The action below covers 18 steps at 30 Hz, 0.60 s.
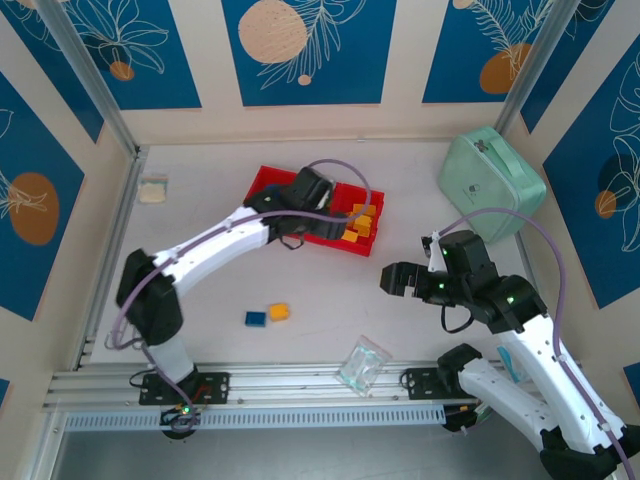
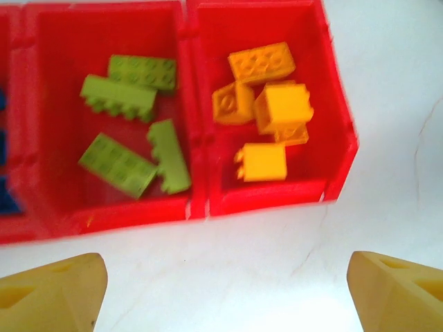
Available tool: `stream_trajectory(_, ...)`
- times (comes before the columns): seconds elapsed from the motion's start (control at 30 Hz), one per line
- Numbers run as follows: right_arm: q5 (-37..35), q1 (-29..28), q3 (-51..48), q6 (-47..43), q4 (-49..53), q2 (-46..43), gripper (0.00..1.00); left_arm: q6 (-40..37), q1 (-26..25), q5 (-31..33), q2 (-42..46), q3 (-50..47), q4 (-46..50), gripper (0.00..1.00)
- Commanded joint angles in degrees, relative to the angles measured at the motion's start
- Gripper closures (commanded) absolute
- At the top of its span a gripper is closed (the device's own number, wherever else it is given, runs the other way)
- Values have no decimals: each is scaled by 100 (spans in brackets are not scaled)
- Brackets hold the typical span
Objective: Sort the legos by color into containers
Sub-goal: Pick up the lego from the middle-left of the table.
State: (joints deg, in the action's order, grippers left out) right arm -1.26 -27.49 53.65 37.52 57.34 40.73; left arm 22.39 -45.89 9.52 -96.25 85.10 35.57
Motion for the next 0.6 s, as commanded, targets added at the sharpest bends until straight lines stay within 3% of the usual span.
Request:
stream_trajectory(0.0, 182, -7, 2, -47, -130, 26, 1, 149, -33, 204, 593, -856, 529, 8)
stream_trajectory(0.17, 265, -63, -47, 39, -322, 175, 1, 100, -99, -328, 1495, -2165, 692, 1)
stream_trajectory(0.33, 258, -207, 19, 113, -487, 381, 1, 51, -210, -384, 2060, -3180, 949, 0)
stream_trajectory(0.57, 94, -566, 125, 243, -636, 666, 1, -270, -219, -959, 2408, -3859, 753, 3)
